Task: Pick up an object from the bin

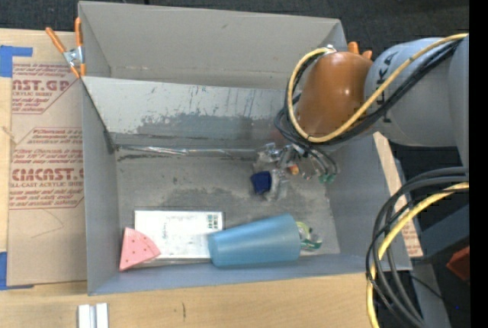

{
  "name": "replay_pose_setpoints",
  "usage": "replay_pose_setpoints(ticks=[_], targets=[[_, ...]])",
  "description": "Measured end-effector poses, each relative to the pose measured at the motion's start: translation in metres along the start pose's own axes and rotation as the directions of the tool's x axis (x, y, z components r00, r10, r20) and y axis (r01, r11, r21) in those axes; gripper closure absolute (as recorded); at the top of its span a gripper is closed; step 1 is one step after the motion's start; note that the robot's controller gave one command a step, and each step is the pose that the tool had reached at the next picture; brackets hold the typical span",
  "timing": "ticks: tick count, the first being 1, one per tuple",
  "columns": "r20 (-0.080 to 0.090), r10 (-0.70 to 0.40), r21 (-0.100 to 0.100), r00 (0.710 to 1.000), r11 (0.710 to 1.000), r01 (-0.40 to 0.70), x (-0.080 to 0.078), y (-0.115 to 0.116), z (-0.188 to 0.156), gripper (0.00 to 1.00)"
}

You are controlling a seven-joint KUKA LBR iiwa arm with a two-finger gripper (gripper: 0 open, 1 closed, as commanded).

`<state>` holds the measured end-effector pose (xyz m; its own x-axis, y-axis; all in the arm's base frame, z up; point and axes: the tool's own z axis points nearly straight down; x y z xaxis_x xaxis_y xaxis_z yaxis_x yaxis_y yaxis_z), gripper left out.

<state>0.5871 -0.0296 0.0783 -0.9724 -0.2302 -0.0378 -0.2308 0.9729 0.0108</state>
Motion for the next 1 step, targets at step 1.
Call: replay_pose_setpoints(ticks=[1], targets=[[0.002,0.02,-0.001,1.0,1.0,-0.02,0.0009,-0.003,0.0013,1.0]])
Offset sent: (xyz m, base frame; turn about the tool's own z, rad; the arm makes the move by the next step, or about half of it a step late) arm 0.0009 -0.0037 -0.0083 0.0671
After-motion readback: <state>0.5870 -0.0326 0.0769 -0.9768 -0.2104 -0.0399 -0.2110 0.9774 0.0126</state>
